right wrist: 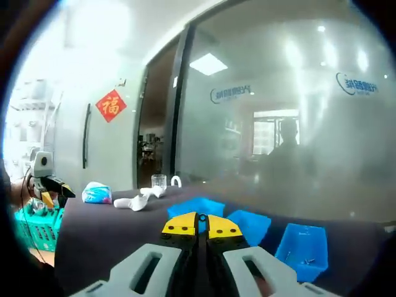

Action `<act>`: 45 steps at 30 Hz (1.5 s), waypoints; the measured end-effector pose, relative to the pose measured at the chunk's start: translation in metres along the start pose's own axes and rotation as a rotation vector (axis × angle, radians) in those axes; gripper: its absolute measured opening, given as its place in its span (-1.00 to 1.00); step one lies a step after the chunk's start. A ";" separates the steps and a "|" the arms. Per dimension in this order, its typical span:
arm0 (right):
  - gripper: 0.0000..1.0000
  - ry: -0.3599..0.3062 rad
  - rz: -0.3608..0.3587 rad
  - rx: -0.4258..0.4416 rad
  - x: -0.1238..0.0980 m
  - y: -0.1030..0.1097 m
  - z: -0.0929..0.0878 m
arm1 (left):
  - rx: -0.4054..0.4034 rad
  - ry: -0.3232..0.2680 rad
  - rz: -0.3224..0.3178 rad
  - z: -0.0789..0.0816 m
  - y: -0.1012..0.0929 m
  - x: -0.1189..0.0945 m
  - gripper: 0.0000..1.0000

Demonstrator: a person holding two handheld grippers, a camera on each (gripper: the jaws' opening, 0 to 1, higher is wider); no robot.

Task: Sort the screws, nuts, and washers into the corresponding bins

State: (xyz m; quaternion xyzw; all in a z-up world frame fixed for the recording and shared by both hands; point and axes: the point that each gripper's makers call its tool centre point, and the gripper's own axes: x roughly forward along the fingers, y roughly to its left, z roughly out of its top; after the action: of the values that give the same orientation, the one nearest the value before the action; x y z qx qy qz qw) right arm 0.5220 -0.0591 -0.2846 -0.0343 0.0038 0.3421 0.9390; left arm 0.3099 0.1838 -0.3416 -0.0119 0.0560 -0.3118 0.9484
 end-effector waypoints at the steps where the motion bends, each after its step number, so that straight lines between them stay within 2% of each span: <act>1: -0.98 0.003 -0.026 -0.001 0.007 -0.008 -0.002 | -0.001 -0.001 0.002 0.000 0.000 0.000 -0.06; 9: -0.98 0.024 -0.114 0.017 0.048 -0.040 -0.010 | -0.002 -0.008 0.017 0.002 0.004 -0.001 -0.06; 18: -0.98 0.064 -0.103 -0.038 0.095 -0.036 -0.009 | -0.003 -0.006 0.024 0.003 0.006 -0.002 -0.06; 24: -0.98 0.101 -0.123 -0.030 0.120 -0.040 -0.016 | -0.006 -0.007 0.028 0.003 0.006 -0.004 -0.06; 30: -0.98 0.110 -0.151 -0.019 0.127 -0.047 -0.019 | -0.004 -0.011 0.031 0.005 0.007 -0.007 -0.06; 41: -0.98 0.121 -0.155 -0.042 0.129 -0.045 -0.024 | -0.007 -0.011 0.033 0.003 0.008 -0.009 -0.06; 45: -0.86 0.109 -0.172 -0.038 0.129 -0.048 -0.022 | -0.009 -0.012 0.036 0.003 0.008 -0.010 -0.06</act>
State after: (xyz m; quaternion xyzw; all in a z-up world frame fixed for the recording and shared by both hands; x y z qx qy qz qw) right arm 0.6517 -0.0147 -0.3073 -0.0710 0.0455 0.2578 0.9625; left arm 0.3073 0.1961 -0.3381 -0.0170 0.0522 -0.2946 0.9541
